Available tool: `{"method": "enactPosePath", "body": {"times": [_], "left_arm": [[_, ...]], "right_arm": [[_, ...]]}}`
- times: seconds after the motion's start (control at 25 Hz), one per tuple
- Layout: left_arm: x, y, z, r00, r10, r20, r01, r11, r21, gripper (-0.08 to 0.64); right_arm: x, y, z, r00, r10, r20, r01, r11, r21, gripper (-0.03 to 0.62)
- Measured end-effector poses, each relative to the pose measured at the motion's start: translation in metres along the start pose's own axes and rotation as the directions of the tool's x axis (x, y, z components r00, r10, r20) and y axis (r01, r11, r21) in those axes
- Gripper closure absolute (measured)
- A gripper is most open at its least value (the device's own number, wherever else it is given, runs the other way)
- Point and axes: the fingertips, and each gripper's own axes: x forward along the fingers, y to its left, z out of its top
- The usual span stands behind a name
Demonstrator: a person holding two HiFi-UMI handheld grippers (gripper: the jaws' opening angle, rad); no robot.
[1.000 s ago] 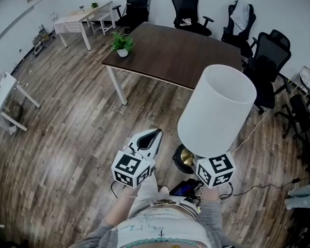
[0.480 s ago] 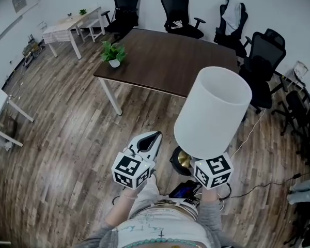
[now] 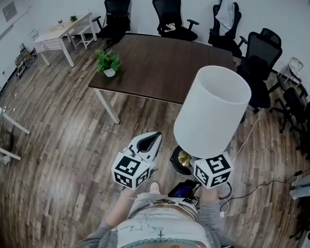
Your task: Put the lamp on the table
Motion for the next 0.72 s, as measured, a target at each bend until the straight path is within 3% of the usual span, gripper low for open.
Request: {"method": "enactPosePath", "body": {"times": [0.44,0.72], "left_arm": [[-0.001,0.034,0.006,0.999,-0.035,-0.003,0.035,0.999,-0.001,0.548],[0.015,0.045,0.005,0.999,-0.034,-0.008,0.034,0.999,-0.014,0.548]], "right_arm": [[0.036,0.009,0.008,1.000,-0.017,0.003,0.017,1.000,0.023,0.574],[0.048,-0.008,0.010,1.000,-0.028,-0.005,0.028,0.999,0.024,0.574]]}}
